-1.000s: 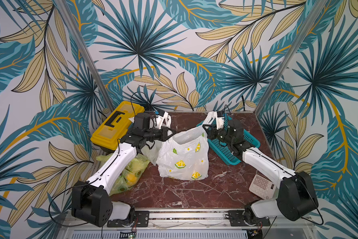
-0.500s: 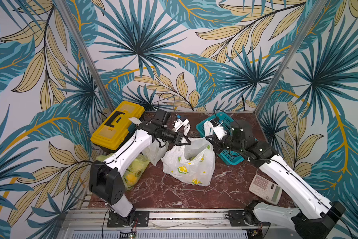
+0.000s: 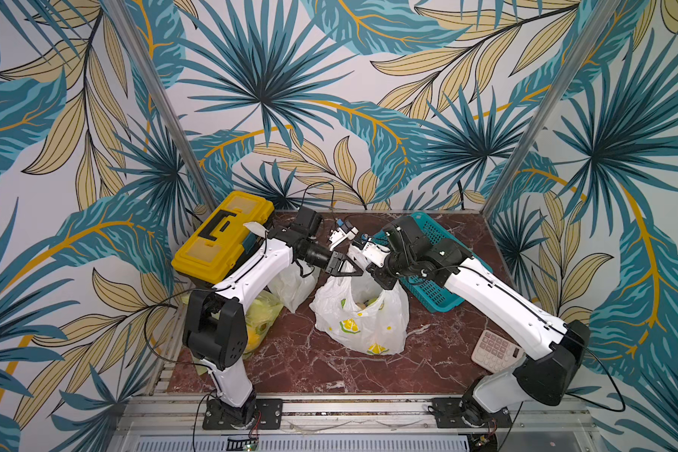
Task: Place the pears into plastic bags & tie knots
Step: Tie the plastic bag at the center of the board.
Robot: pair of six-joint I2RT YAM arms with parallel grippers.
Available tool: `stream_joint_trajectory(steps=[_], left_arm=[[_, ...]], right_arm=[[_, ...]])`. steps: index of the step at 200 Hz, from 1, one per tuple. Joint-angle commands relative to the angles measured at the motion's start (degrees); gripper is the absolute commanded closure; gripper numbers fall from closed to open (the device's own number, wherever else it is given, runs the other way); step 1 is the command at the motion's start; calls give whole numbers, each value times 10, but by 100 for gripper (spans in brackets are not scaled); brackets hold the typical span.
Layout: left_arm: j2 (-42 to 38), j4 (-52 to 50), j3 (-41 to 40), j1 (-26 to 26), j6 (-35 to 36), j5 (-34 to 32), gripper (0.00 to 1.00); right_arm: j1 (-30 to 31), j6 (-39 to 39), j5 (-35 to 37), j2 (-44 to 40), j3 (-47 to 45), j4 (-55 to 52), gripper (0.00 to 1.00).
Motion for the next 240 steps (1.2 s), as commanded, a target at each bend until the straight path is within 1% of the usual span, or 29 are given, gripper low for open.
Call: stream_joint_trajectory(steps=[1,26,44,64,84,118,131,140,149,152,160,166,175,184,199,232,240], left_arm=[[-26,-3,-15,5,40,17,69],[-42,-4,-28,9,55,7,61],[-39,-4,-18,15,50,-8,59],[-34,-4,-1,18,44,-16,59],[-22,-4,15,15,37,-7,59],[-17,-4,17,7,40,-8,59],[-18,-4,17,6,42,2,59],[-18,-4,17,3,45,9,62],[-19,-5,16,2,48,15,69],[-19,-4,15,2,48,17,73],[-20,-4,13,3,47,16,85],[-21,-4,10,5,47,11,93],[-21,-4,6,10,45,1,100],[-23,-4,1,16,42,-4,100],[-25,-4,-5,20,41,-6,100],[-29,-4,-11,20,40,-7,100],[-28,-4,-11,19,39,-6,100]], right_arm=[[2,-22,-15,17,23,-46,100],[3,-26,-37,28,33,-67,100],[8,-34,-49,32,34,-82,100],[11,-36,-50,39,39,-95,100],[11,-31,-49,43,42,-90,100],[11,-18,-50,49,52,-88,100],[12,-12,-45,49,51,-88,100],[10,-3,-42,48,52,-87,100],[10,5,-41,45,51,-84,100],[10,9,-40,43,51,-82,100],[8,26,-39,36,51,-77,92],[6,39,-47,29,49,-72,88],[0,56,-68,14,41,-62,79],[-5,74,-89,-4,26,-47,70],[-12,100,-112,-30,-3,-22,62],[-30,125,-120,-65,-52,9,61],[-33,122,-119,-66,-59,13,63]])
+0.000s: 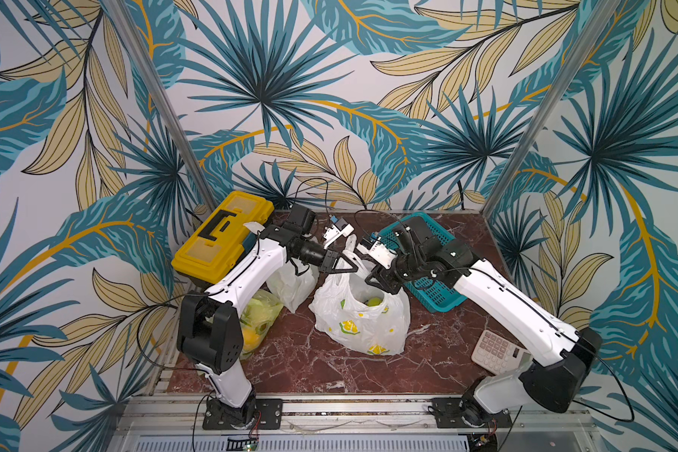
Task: Place the pears into plastic bags & tie knots
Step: Tie the plastic bag at the center of the board.
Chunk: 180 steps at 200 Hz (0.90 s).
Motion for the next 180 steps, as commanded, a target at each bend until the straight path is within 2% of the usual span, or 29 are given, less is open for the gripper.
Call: stream_joint_trajectory(steps=[1,22,55,75,85,96,110,129,180], left_arm=[[-7,-2,-5,3,1,-2,100],[-7,-3,-1,3,0,3,100],[-5,-2,-1,2,-2,4,100],[-7,-2,-2,1,-6,5,99],[-12,-2,-9,0,-4,8,94],[-18,-2,-15,0,0,16,83],[-24,-1,-21,-1,2,20,70],[-30,-2,-25,-1,9,18,61],[-4,-2,18,0,-8,-2,54]], right_arm=[[-9,28,-20,-12,-31,33,63],[-9,26,-14,1,-33,33,71],[-9,36,-23,20,-27,68,71],[-9,39,-21,32,-17,77,88],[-8,33,-26,35,-13,77,96],[-8,29,-36,40,-7,73,100],[-6,20,-47,49,5,60,100],[-3,10,-46,59,15,48,100],[17,-14,-58,67,16,31,100]])
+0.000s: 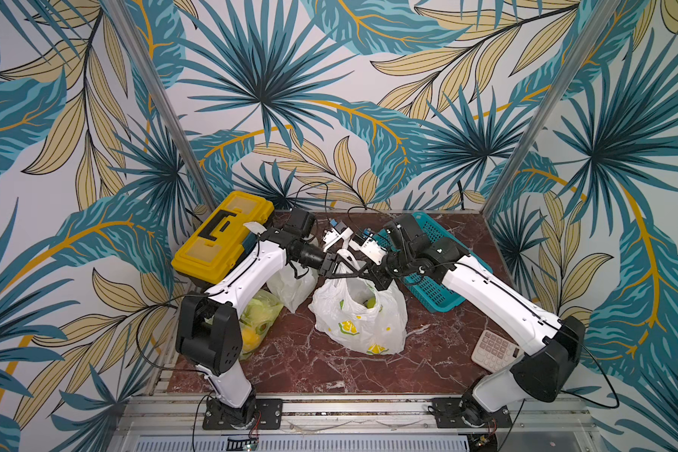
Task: Place the pears into plastic bags & tie knots
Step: Tie the plastic bag at the center of the board.
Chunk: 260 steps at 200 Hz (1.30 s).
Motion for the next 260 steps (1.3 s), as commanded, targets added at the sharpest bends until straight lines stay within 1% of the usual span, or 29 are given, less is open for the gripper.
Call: stream_joint_trajectory(steps=[1,25,35,48,62,73,83,92,101,109,122,134,140,146,164,175,193,205,231,260], left_arm=[[2,-1,34,-1,-7,-5,54],[14,-1,55,-1,-14,-6,54],[17,-1,59,-1,-15,-3,55],[24,-1,64,-3,-20,4,59],[24,-1,59,-6,-15,5,67],[20,0,52,-5,-11,0,77],[16,-1,43,-2,-4,-10,89],[13,-1,35,0,1,-26,94],[10,0,31,1,5,-48,94],[9,-1,31,-1,6,-59,94],[7,0,32,-5,9,-67,94],[8,0,34,-12,10,-80,93],[10,0,36,-16,8,-90,93],[10,0,38,-19,5,-96,93],[14,0,44,-27,-6,-109,91],[17,-1,48,-29,-16,-125,90],[19,0,54,-31,-30,-157,89],[18,0,55,-33,-33,-158,89],[17,0,60,-36,-35,-164,88],[19,0,70,-40,-39,-162,88]], right_arm=[[9,-19,-14,12,8,-21,100],[11,-19,-15,11,6,-18,100],[11,-16,-10,9,5,-14,100],[11,-12,-8,6,2,-3,100],[10,9,-11,4,7,1,100],[5,38,-16,-3,11,6,90],[-5,66,-34,-17,7,16,81],[-16,96,-53,-34,-5,34,73],[-27,131,-76,-52,-21,61,67],[-34,177,-77,-62,-32,87,61],[-44,274,-73,-62,-41,132,59],[-49,371,-53,-49,-48,168,53],[-49,401,-54,-43,-51,183,52],[-48,432,-60,-37,-56,208,49],[-48,515,-66,-26,-81,304,44],[-48,540,-54,-19,-87,347,43],[-48,566,-32,-5,-86,370,43],[-48,580,-20,2,-88,378,45],[-47,602,1,10,-97,393,52],[-39,615,33,22,-96,400,55]])
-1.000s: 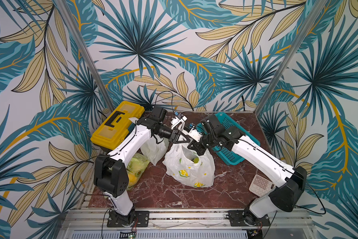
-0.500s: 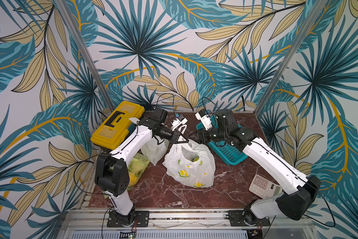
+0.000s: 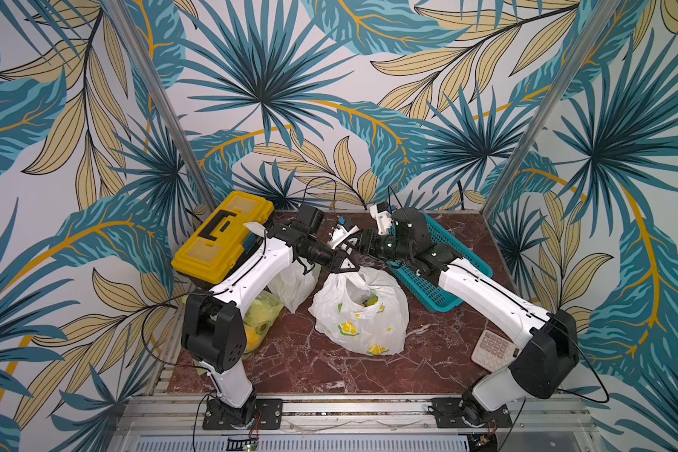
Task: Place the pears into plastic bags & tie knots
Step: Tie the plastic bag at the center of the board.
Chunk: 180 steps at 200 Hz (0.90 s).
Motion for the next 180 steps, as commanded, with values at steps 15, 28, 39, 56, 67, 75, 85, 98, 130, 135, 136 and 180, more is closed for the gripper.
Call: stream_joint_trajectory(steps=[15,28,39,56,67,75,85,98,130,135,136,180], left_arm=[[2,-2,28,-8,1,-5,88],[-1,-2,28,-7,1,-8,88],[-3,-2,27,-6,3,-8,88],[-6,-2,24,0,4,-7,88],[-9,-1,23,3,4,-5,89],[-9,0,24,4,4,-3,89],[-8,1,25,3,3,1,89],[-7,1,28,1,3,2,89],[-9,1,25,-3,6,-2,89],[-10,1,25,-3,7,-3,89],[-10,1,25,-3,7,-4,89],[-12,1,23,-1,9,-7,89]], right_arm=[[4,38,61,24,-5,27,59],[4,43,75,24,-10,26,64],[4,43,81,20,-17,31,69],[4,47,82,9,-32,48,71],[4,46,82,5,-36,52,71],[4,46,78,7,-35,48,70],[4,47,74,11,-27,40,68],[4,57,71,17,-20,32,66],[4,75,91,23,-14,10,64],[4,80,97,22,-16,8,65],[4,81,98,22,-17,8,65],[4,101,108,-3,-58,75,81]])
